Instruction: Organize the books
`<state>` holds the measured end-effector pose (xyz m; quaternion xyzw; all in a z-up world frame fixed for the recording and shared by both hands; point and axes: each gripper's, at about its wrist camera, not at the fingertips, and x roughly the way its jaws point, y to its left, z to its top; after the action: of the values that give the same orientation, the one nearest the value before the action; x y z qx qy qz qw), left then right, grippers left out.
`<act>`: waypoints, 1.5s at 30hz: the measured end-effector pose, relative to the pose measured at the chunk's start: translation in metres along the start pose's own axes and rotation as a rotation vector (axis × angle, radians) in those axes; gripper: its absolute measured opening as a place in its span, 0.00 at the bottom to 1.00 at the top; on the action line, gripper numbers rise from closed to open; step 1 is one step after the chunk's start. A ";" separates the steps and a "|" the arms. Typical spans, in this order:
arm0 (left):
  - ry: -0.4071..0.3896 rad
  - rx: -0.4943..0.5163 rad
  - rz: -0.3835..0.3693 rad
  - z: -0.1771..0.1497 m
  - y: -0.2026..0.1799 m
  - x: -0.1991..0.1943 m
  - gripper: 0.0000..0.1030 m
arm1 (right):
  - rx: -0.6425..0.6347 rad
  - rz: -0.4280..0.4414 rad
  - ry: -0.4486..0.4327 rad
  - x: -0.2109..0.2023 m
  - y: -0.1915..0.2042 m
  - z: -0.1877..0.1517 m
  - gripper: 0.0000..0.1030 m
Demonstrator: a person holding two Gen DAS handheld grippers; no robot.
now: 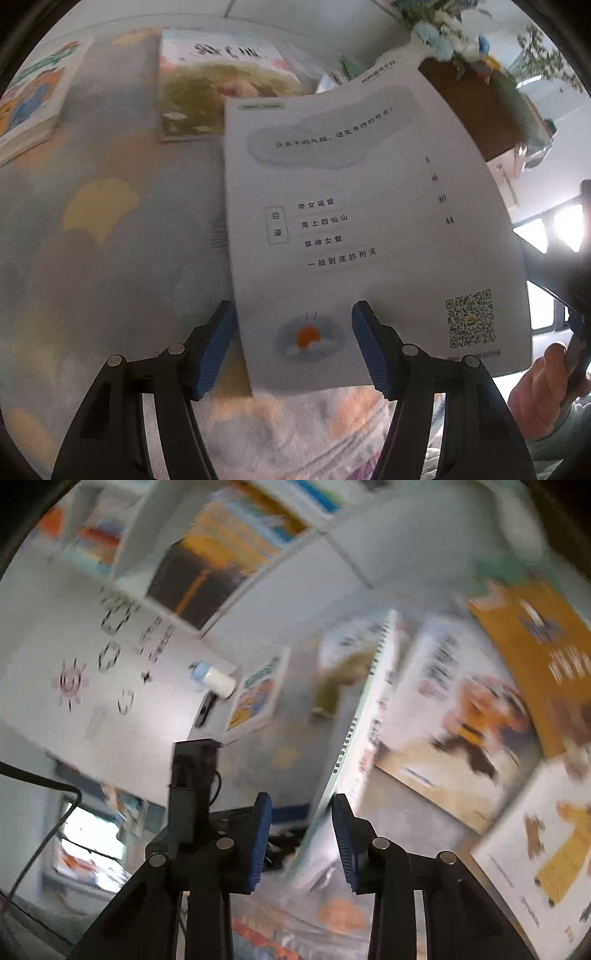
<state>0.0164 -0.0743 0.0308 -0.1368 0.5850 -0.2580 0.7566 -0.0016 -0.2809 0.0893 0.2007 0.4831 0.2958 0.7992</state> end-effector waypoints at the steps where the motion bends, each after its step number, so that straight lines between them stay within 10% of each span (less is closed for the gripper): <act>1: -0.017 -0.016 -0.005 -0.004 0.006 -0.011 0.60 | -0.054 -0.016 -0.003 0.004 0.017 -0.001 0.33; 13: -0.171 -0.223 0.202 -0.060 0.131 -0.140 0.60 | -0.163 0.065 0.147 0.117 0.116 -0.004 0.33; 26: -0.018 -0.053 0.141 -0.049 0.119 -0.083 0.60 | 0.039 -0.350 0.185 0.153 0.032 -0.043 0.39; 33: -0.031 -0.011 0.070 -0.046 0.115 -0.082 0.58 | 0.013 -0.364 0.108 0.155 0.045 -0.058 0.33; 39: -0.169 -0.047 -0.259 -0.035 0.112 -0.127 0.40 | 0.135 -0.306 0.036 0.143 0.037 -0.066 0.41; 45: -0.094 -0.012 -0.079 -0.028 0.115 -0.090 0.24 | 0.177 -0.291 0.012 0.138 0.039 -0.070 0.47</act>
<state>-0.0005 0.0735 0.0381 -0.1764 0.5447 -0.2772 0.7716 -0.0250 -0.1574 -0.0094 0.1965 0.5359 0.1348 0.8100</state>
